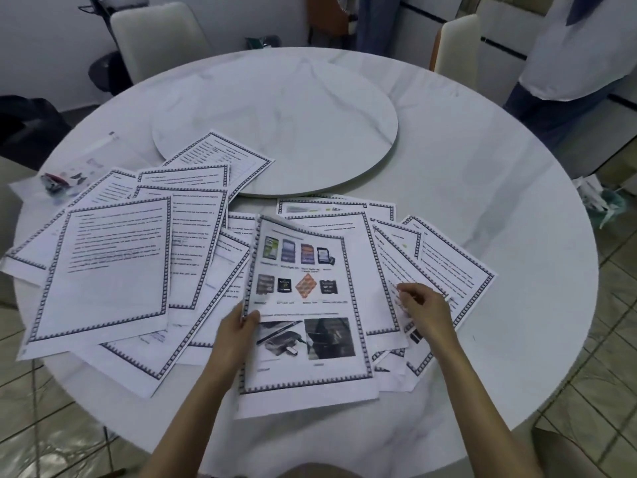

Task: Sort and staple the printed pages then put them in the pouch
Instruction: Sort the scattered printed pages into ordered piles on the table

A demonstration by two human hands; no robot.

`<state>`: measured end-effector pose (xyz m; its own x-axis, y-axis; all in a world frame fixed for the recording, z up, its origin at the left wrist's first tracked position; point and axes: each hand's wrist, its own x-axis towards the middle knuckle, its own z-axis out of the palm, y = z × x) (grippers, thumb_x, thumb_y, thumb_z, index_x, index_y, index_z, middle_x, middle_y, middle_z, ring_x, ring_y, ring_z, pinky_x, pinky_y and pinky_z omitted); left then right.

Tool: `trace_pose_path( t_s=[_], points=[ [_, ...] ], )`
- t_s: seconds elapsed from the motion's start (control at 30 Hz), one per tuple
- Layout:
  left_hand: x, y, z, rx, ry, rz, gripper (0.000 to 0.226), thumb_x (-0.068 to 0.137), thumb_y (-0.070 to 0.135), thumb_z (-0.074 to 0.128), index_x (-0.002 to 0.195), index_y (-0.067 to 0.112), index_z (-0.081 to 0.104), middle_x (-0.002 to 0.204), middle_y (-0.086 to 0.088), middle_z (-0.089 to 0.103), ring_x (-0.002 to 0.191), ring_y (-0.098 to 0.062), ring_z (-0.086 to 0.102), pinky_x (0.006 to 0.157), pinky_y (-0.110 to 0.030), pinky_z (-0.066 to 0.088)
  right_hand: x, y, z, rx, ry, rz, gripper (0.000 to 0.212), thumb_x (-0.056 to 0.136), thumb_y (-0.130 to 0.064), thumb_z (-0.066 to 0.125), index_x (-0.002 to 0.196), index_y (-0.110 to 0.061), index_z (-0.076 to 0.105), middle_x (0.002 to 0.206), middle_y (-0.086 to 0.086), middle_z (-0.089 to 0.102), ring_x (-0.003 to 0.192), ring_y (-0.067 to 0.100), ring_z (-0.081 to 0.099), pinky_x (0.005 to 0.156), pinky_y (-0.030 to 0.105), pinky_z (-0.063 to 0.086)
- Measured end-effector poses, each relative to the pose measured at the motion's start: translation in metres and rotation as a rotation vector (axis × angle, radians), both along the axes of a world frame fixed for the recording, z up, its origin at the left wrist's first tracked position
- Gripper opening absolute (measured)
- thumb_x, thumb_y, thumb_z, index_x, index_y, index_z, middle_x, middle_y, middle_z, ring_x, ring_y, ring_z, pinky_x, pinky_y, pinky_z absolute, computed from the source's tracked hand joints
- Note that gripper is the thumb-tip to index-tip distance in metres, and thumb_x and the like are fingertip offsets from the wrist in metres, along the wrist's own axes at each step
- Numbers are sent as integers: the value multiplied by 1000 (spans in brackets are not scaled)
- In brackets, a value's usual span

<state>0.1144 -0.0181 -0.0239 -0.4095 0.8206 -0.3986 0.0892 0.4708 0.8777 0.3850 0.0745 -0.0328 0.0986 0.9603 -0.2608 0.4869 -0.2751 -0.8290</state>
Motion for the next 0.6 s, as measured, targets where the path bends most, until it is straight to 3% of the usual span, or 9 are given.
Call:
trace_pose_path(
  t_s=[0.13, 0.23, 0.33, 0.47, 0.6],
  points=[
    [-46, -8, 9, 67, 101, 75, 18, 97, 11, 44, 111, 13, 56, 102, -7, 61, 94, -24, 57, 85, -32, 41, -6, 3, -10, 23, -228, -22, 34, 88, -14, 60, 119, 0, 57, 117, 21, 53, 91, 21, 53, 82, 25, 39],
    [-83, -13, 12, 88, 145, 146, 23, 97, 11, 44, 116, 11, 56, 107, -9, 60, 96, -26, 56, 85, -34, 41, -18, 0, -16, 17, -314, -43, 43, 86, -17, 63, 121, 5, 53, 119, 25, 50, 108, 34, 52, 90, 33, 41],
    [-111, -18, 16, 106, 147, 191, 28, 98, 13, 43, 123, 8, 54, 111, -10, 60, 98, -28, 57, 88, -38, 44, -39, -6, -18, -92, -451, -11, 58, 84, -31, 65, 126, 4, 47, 127, 24, 42, 122, 37, 37, 99, 40, 36],
    [-134, -24, 16, 111, 121, 206, 27, 98, 11, 41, 122, 6, 54, 108, -9, 58, 94, -26, 55, 83, -34, 40, -61, -12, -21, -113, -678, -24, 70, 79, -42, 68, 124, 6, 42, 130, 24, 38, 122, 36, 33, 102, 43, 37],
    [-148, -23, 6, 71, 104, 172, 23, 98, 12, 42, 117, 10, 55, 108, -11, 60, 94, -29, 58, 85, -38, 44, -68, -11, -19, -119, -706, -53, 70, 79, -41, 68, 122, 7, 42, 127, 25, 40, 120, 36, 35, 101, 43, 37]
  ],
)
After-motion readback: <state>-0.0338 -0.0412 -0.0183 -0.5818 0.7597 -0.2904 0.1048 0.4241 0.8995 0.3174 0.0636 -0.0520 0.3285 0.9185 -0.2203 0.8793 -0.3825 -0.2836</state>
